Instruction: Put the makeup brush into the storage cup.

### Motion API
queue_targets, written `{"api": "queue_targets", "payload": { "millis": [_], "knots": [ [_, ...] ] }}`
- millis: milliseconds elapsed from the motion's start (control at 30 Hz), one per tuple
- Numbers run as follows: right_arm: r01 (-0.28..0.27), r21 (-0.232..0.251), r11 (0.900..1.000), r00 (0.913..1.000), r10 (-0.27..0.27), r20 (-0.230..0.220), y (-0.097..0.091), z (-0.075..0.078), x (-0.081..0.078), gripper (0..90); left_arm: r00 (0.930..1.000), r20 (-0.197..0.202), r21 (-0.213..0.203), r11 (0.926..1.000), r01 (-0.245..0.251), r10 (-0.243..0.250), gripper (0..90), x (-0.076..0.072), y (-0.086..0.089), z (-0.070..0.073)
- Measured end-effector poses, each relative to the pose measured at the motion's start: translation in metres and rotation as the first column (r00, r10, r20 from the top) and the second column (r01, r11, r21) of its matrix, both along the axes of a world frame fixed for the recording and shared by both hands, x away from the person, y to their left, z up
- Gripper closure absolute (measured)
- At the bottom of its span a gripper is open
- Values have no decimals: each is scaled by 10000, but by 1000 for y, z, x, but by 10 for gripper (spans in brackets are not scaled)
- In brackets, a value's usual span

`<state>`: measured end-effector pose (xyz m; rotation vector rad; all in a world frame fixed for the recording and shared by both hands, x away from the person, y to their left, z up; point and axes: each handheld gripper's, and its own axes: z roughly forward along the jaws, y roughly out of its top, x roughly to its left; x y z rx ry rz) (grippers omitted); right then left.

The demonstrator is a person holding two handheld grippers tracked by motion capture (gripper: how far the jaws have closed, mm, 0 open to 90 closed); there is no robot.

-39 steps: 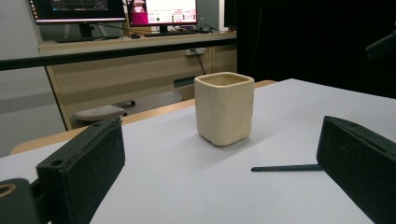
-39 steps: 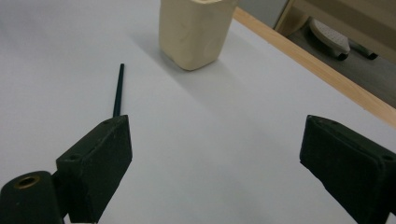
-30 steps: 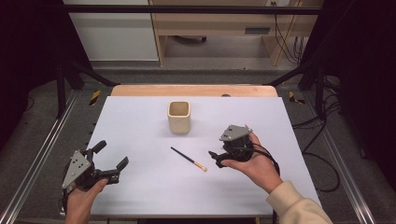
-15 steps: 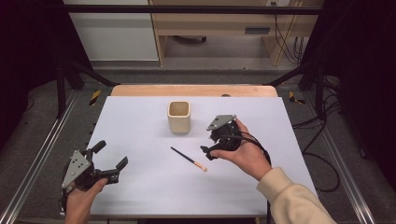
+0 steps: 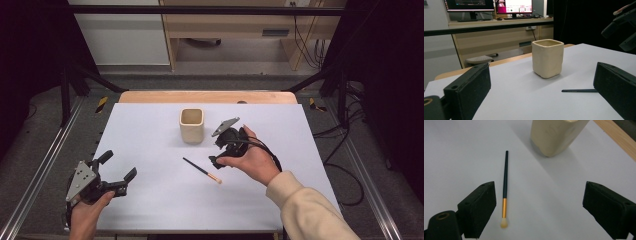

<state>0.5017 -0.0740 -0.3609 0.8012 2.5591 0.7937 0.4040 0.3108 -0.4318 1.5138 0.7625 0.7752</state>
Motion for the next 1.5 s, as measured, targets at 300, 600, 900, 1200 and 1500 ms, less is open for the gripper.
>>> {"api": "queue_targets", "payload": {
  "millis": [300, 600, 900, 1200, 1500],
  "knots": [
    [-183, 182, 9997, 9996, 187, -231, 14, -4, 5, 126, 10000, 57, 45, 10000, -12, 11, 7, 0, 1, 0],
    [-230, -89, 9997, 9995, 228, -225, 25, -7, 3, 121, 9999, 101, 65, 10000, 1, -2, 8, 0, 1, 0],
    [-90, -346, 9994, 9984, 71, -566, 33, -15, 3, 145, 9999, 105, 91, 10000, -5, 5, 9, 0, 1, 0],
    [-140, -600, 9981, 9960, 87, -884, 38, -25, 4, 188, 10000, 71, 144, 9999, 25, -26, 8, 1, 0, 0],
    [-62, -785, 9969, 9915, -40, -1301, 44, -37, 5, 210, 10000, 57, 174, 9998, 42, -43, 8, 1, 0, 0]
  ]
}}
